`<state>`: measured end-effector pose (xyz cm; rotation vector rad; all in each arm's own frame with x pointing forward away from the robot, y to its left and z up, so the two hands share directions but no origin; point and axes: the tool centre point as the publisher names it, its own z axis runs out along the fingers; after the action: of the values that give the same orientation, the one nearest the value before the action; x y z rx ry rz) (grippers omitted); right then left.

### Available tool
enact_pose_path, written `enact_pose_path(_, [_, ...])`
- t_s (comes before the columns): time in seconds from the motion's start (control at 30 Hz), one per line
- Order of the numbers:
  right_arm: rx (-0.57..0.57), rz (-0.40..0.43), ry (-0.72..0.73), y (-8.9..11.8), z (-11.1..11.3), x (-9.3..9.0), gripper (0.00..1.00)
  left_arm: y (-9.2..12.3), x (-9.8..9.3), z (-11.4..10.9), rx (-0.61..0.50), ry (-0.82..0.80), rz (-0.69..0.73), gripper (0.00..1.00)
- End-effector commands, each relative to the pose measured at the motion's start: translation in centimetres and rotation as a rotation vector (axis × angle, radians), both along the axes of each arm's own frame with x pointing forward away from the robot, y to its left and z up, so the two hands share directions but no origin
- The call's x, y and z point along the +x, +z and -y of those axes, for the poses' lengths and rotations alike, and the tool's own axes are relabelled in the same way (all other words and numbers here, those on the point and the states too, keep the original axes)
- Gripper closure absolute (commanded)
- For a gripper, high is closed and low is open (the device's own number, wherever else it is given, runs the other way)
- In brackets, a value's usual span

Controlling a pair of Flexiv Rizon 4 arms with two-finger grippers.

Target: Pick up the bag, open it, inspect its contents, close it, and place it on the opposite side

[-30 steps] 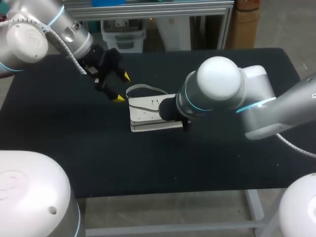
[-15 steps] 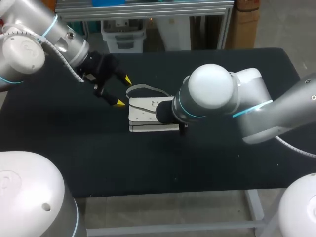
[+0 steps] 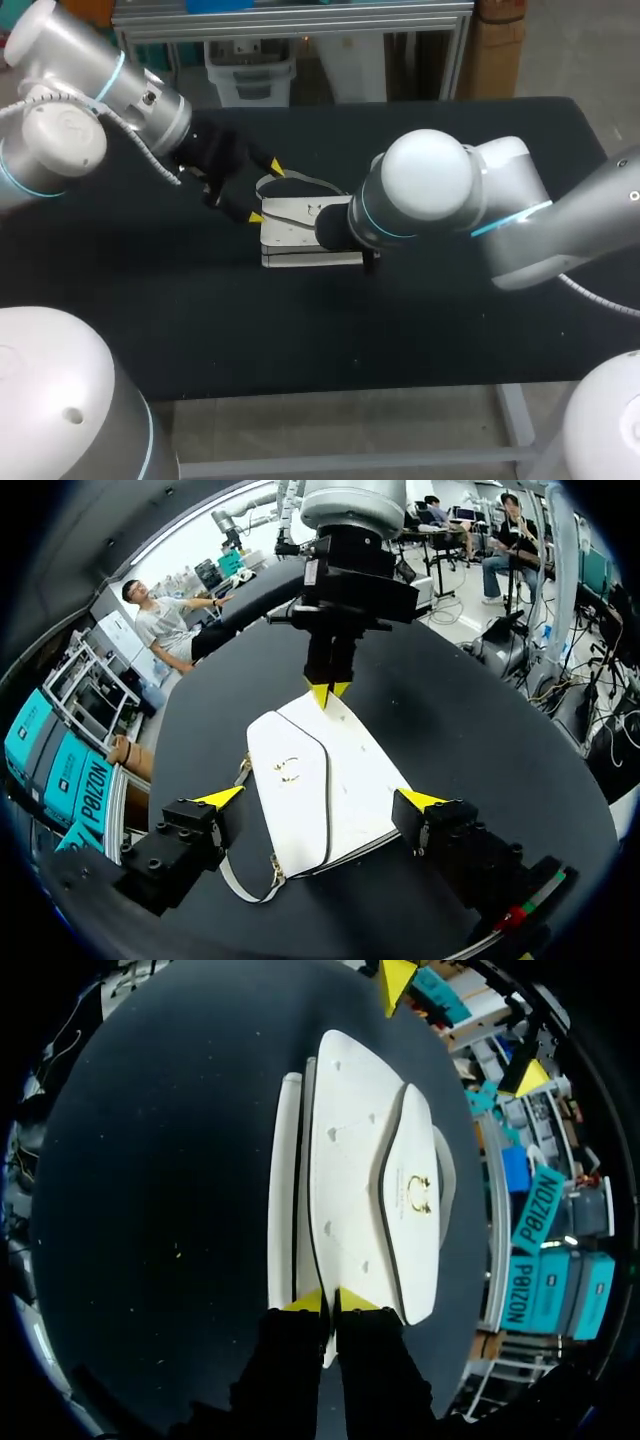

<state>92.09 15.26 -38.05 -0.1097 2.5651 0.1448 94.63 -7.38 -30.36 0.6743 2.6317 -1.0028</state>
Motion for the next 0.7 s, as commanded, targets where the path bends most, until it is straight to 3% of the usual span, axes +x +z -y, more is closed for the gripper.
enact_pose_path(0.03, [0.0, 0.003, -0.001, -0.2, -0.1, -0.1, 1.0, -1.1, -0.1, 0.5, -0.026, 0.008, 0.039, 0.0])
enact_pose_path(0.2, [0.0, 0.003, -0.001, -0.2, -0.1, -0.1, 1.0, -1.8, 0.2, 1.2, -0.01, -0.022, 0.074, 0.18])
enact_pose_path(0.47, [0.0, 0.003, -0.001, -0.2, -0.1, -0.1, 1.0, -3.3, 0.2, 2.6, 0.037, -0.047, 0.183, 0.31])
enact_pose_path(0.7, [0.0, 0.003, -0.001, -0.2, -0.1, -0.1, 1.0, -4.0, 0.0, 3.2, 0.052, -0.077, 0.239, 0.34])
